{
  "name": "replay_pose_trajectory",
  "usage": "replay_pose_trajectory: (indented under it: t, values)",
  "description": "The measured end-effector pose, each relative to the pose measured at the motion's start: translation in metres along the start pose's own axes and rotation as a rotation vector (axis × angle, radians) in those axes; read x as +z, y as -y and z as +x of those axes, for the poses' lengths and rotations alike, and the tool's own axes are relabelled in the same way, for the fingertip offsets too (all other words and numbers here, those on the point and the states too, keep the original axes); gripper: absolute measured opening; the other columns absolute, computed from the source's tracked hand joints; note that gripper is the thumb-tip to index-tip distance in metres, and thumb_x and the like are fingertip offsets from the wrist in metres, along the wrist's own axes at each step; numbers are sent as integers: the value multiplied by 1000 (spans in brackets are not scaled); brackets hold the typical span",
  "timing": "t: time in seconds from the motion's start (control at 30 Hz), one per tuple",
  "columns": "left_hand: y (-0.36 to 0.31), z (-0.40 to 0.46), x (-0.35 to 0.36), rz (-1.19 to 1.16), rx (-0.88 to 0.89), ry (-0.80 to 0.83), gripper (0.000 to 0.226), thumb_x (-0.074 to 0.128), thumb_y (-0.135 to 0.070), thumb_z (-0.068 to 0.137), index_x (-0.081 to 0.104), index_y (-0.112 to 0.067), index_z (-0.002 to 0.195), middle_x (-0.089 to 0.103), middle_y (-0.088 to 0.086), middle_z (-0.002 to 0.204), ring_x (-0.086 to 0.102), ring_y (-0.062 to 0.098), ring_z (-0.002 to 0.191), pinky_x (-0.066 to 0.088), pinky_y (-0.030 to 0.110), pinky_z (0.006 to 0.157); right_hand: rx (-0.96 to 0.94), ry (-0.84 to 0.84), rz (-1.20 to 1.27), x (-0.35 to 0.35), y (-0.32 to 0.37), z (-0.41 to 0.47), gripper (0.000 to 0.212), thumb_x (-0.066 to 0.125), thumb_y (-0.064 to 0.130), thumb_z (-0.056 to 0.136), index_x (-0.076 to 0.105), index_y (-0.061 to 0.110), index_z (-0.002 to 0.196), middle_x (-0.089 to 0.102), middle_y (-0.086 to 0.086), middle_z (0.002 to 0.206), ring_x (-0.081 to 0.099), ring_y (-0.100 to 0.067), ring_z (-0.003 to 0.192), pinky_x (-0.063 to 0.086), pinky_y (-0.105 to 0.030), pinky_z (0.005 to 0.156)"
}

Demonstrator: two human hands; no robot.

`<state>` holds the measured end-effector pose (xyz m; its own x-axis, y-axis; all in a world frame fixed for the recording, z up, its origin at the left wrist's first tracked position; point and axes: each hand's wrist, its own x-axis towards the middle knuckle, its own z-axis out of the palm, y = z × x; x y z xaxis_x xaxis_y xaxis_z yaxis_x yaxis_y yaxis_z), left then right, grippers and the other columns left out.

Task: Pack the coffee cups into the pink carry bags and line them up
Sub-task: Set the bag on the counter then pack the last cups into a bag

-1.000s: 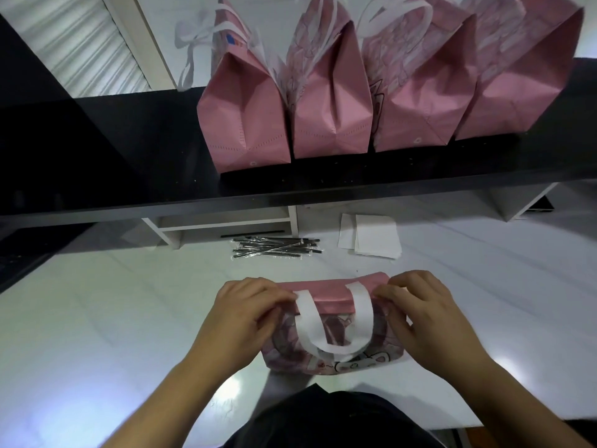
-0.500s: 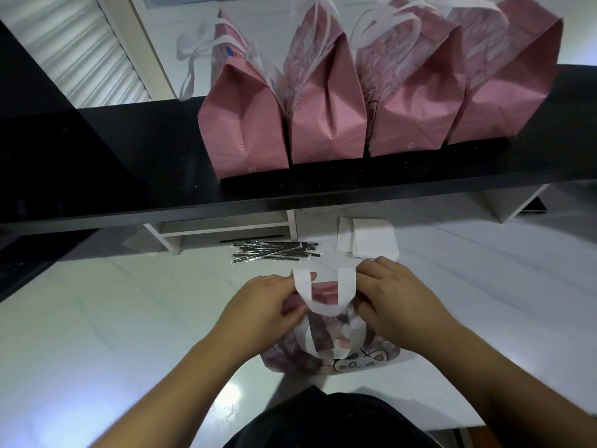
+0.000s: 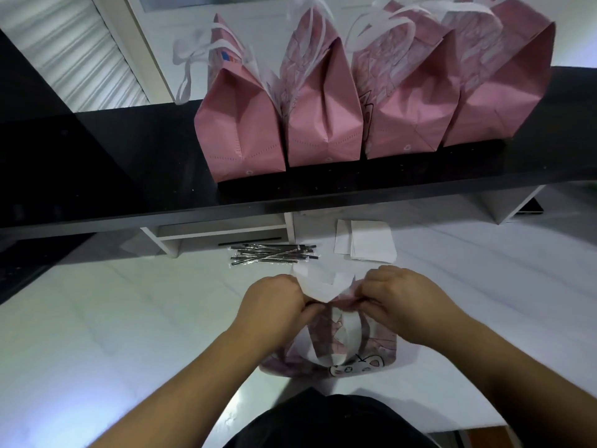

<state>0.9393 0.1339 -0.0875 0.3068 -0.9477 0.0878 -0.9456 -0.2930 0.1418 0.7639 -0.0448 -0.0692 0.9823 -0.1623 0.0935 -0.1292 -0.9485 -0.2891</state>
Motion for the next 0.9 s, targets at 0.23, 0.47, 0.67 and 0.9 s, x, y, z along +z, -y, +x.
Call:
replay_pose_trajectory:
  t: [0.23, 0.47, 0.67, 0.9]
  values:
    - [18, -7, -7, -15, -94, 100, 21, 62, -43, 93, 76, -28, 97, 72, -6, 90, 65, 22, 81, 45, 28, 62, 20, 11, 27, -2, -22, -19, 13, 69, 32, 96, 77, 23, 99, 68, 9, 88, 61, -11, 78, 56, -28, 65]
    - [55, -41, -26, -180, -111, -39, 21, 87, -30, 84, 83, -41, 102, 78, -17, 86, 70, 13, 74, 49, 25, 63, 87, 28, 93, -2, -32, -30, 40, 49, 51, 95, 79, 24, 99, 69, 12, 87, 60, -6, 72, 49, -16, 60]
    - [64, -57, -22, -238, -109, -41, 33, 86, -14, 86, 83, -39, 106, 80, -15, 96, 73, 17, 83, 52, 26, 73, 122, 77, 96, -5, -30, -31, 30, 58, 43, 98, 79, 23, 103, 69, 12, 90, 59, -6, 75, 50, -17, 65]
    - [64, -56, -17, -357, -220, -31, 26, 78, -21, 92, 81, -40, 109, 68, -30, 97, 62, -1, 92, 42, 8, 80, 57, 35, -107, -6, 4, -21, 50, 71, 49, 83, 65, 29, 128, 65, 11, 112, 57, -14, 102, 51, -31, 87]
